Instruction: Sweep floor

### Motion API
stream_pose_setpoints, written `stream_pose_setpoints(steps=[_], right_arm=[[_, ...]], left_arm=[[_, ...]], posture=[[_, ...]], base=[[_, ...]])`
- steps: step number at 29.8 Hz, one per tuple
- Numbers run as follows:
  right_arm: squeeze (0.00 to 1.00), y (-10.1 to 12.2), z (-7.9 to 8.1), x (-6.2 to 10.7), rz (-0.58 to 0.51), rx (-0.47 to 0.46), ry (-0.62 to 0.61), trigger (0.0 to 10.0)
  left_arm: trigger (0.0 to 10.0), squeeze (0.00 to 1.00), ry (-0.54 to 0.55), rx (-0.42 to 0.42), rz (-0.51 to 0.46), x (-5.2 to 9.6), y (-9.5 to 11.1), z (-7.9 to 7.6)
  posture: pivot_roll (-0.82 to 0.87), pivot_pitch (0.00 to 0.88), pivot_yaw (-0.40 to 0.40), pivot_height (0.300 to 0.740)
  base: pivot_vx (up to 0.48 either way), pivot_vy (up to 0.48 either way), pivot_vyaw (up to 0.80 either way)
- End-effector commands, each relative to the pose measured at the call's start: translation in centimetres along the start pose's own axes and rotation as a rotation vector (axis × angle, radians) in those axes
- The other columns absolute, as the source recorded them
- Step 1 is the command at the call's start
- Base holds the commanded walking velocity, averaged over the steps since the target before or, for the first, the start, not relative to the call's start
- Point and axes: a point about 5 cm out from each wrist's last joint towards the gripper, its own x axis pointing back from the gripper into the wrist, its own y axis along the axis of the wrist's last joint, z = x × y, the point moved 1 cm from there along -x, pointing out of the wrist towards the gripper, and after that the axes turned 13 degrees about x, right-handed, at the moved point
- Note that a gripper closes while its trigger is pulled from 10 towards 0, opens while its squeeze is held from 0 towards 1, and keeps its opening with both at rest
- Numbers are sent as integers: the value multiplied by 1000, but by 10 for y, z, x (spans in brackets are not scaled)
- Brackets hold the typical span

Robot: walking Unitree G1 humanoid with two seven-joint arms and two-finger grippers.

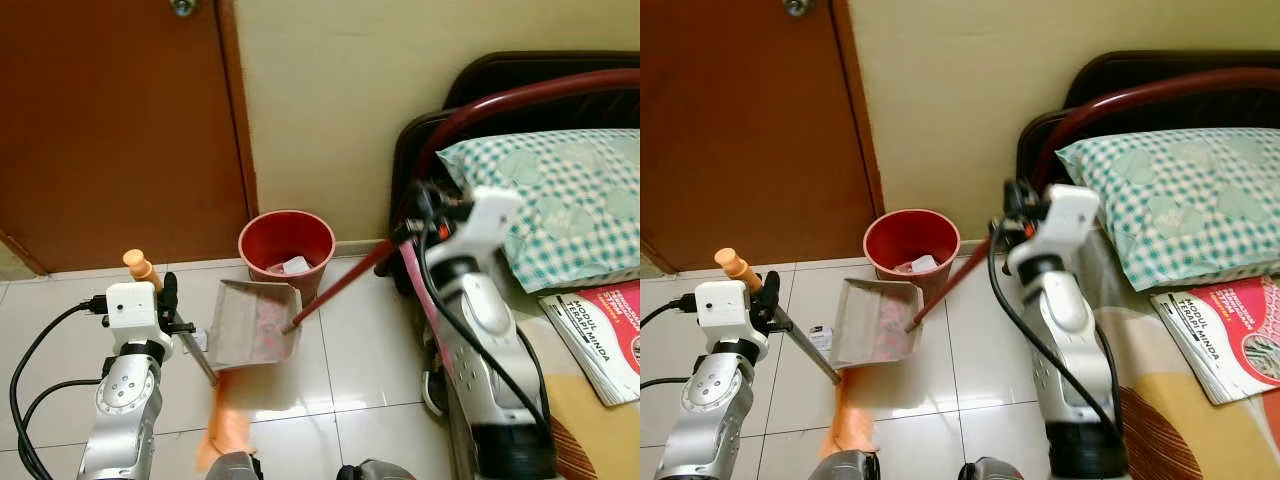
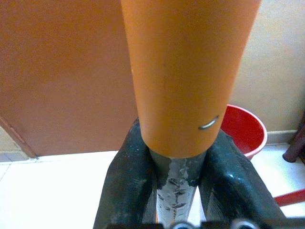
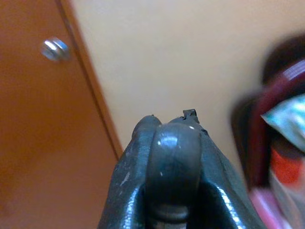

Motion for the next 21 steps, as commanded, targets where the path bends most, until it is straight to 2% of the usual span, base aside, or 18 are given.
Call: stream_pose_setpoints(steps=[1, 2, 5, 6, 8, 11, 14, 16, 19, 21], right_arm=[[0, -19, -20, 9, 88, 37, -87, 10000], [0, -28, -28, 13, 126, 50, -122, 10000], [0, -34, -34, 17, 154, 65, -150, 10000], [0, -45, -45, 23, 200, 80, -202, 10000], [0, -45, -45, 23, 200, 80, -202, 10000], [0, -54, -57, 26, 241, 93, -260, 10000], [0, -62, -71, 27, 277, 136, -302, 10000], [0, -65, -74, 29, 297, 160, -310, 10000], [0, -65, -74, 29, 297, 160, -310, 10000], [0, -69, -76, 31, 312, 166, -316, 10000]], left_arm=[[10000, 0, -9, -50, 68, 6, -11, 3], [10000, 0, -18, -60, 65, 6, -11, 2], [10000, 0, -24, -66, 59, 6, -10, 1], [10000, 0, -32, -87, 39, 6, -6, -1], [10000, 0, -32, -87, 39, 6, -6, -1], [10000, 0, -24, -110, -3, 5, 2, -1], [10000, 0, -63, -125, -55, -4, 14, -7], [10000, 0, -91, -140, -77, -16, 22, -13], [10000, 0, -91, -140, -77, -16, 22, -13], [10000, 0, -104, -130, -88, -28, 29, -17]], posture=[[37, 82, -32, 740], [37, 82, -32, 740], [40, 81, -32, 740], [42, 81, -31, 740], [42, 81, -31, 740], [39, 87, -27, 740], [39, 91, -25, 740], [35, 94, -26, 740], [35, 94, -26, 740], [34, 100, -29, 740]], base=[[0, 0, 0], [0, 0, 0], [0, 0, 0], [0, 0, 0], [0, 0, 0], [0, 0, 0], [0, 0, 0], [0, 0, 0], [0, 0, 0], [0, 0, 0]])
